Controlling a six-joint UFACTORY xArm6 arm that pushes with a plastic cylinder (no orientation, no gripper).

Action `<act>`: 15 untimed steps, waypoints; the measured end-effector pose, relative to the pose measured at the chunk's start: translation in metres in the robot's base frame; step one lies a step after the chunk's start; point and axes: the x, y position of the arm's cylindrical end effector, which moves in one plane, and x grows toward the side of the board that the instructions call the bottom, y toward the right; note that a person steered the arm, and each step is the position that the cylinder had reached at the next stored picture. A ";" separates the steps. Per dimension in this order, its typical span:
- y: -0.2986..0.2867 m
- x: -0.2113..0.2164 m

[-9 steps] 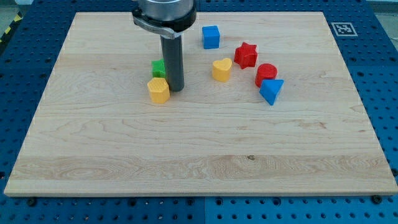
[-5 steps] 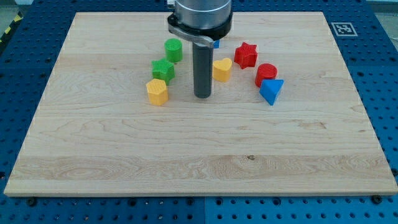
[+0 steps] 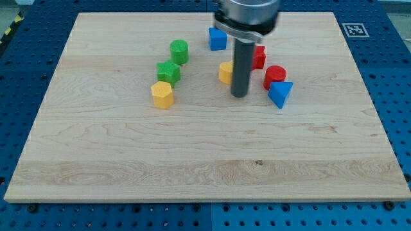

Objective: Slightly move the green star to the right

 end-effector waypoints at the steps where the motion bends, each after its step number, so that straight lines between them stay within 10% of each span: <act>1: 0.003 0.040; 3: -0.126 0.061; 5: -0.222 -0.007; 15: -0.164 -0.052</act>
